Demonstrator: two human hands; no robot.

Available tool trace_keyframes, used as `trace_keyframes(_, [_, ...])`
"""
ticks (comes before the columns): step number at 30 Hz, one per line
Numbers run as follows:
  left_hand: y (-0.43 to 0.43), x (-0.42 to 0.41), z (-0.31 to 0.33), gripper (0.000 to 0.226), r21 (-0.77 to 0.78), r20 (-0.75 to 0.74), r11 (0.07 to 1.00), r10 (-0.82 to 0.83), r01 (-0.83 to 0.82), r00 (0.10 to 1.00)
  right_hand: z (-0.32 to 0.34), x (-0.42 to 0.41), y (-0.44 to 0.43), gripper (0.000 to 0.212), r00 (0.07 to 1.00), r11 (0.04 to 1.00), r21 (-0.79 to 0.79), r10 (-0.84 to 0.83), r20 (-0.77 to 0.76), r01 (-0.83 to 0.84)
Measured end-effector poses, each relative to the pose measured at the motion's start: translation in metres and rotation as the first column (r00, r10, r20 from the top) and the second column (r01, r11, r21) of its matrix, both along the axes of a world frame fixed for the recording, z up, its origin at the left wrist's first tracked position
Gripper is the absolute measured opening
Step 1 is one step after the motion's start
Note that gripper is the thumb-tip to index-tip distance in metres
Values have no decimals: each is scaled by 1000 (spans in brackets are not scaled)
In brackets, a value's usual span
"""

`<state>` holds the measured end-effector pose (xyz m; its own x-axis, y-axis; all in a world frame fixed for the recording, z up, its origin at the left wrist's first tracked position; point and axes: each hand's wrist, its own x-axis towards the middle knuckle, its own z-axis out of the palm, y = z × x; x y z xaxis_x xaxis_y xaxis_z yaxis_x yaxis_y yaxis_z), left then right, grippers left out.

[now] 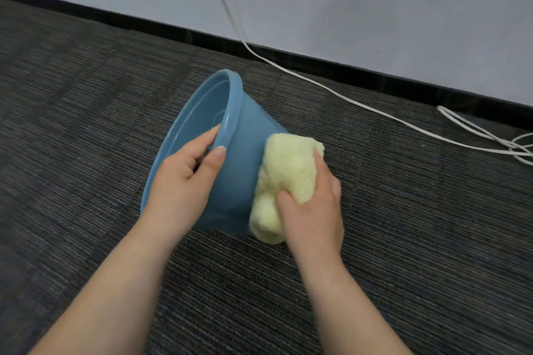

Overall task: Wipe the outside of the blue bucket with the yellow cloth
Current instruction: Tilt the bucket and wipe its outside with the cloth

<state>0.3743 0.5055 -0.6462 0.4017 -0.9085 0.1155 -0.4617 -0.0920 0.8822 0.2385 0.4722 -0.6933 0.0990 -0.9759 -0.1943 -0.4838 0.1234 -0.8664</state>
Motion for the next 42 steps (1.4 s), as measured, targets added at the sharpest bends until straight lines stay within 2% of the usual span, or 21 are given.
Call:
trace_keyframes(3, [-1,-3,-1,41,14,12,1000,2,-2,1000,-1,-3,-6,73,999,999,-10,-36,-22,36])
trace_keyframes(6, [-3,-3,-1,40,0,0,1000,17,-17,1000,11,11,9,77,995,980,-182,62,-79,-75])
trace_keyframes(9, [-2,-1,0,38,-10,-77,1000,9,-10,997,19,23,26,78,978,907,-378,132,-162,-185])
trace_keyframes(12, [1,2,-1,37,-12,-142,1000,18,-19,990,17,20,26,73,958,867,-438,136,-253,-239])
trace_keyframes(14, [0,4,-1,38,-6,-131,999,31,-32,991,18,16,14,70,959,885,-400,150,-241,-239])
trace_keyframes(16, [-1,3,-1,39,7,-99,1000,30,-29,995,16,12,-5,73,972,941,-258,187,-144,-220])
trace_keyframes(18, [-3,2,-1,38,16,-86,1000,19,-17,996,12,9,-22,74,988,971,-191,130,-86,-144])
trace_keyframes(20, [-3,1,-1,38,14,-88,1000,19,-18,996,14,9,-21,74,989,968,-215,112,-93,-130])
trace_keyframes(22, [-1,1,-1,39,1,-91,1000,21,-21,996,9,10,-8,75,980,933,-308,150,-132,-184])
trace_keyframes(24, [1,0,-2,39,-9,-110,999,31,-33,993,0,5,-11,73,983,940,-297,136,-125,-168])
trace_keyframes(27, [4,1,-3,39,1,-99,998,56,-56,994,-22,-17,-35,67,991,998,-56,29,-132,-37])
trace_keyframes(29, [3,1,-3,40,7,-102,998,61,-61,993,-33,-33,-40,63,994,994,99,-37,-102,47])
trace_keyframes(30, [3,1,-3,40,9,-97,998,57,-57,994,-36,-37,-39,62,995,989,128,-59,-82,69])
trace_keyframes(32, [1,1,-4,41,7,-84,998,60,-60,995,-32,-32,-32,64,996,994,82,-63,-64,69])
trace_keyframes(37, [-1,7,-8,44,1,-50,995,100,-100,994,-3,17,15,77,995,966,-239,98,3,-94])
trace_keyframes(39, [0,11,-10,40,-8,-66,992,124,-125,990,-4,25,27,75,993,949,-297,115,15,-105])
trace_keyframes(42, [3,17,-13,37,-41,-85,985,161,-165,983,-22,16,26,75,996,930,-358,75,-55,-90])
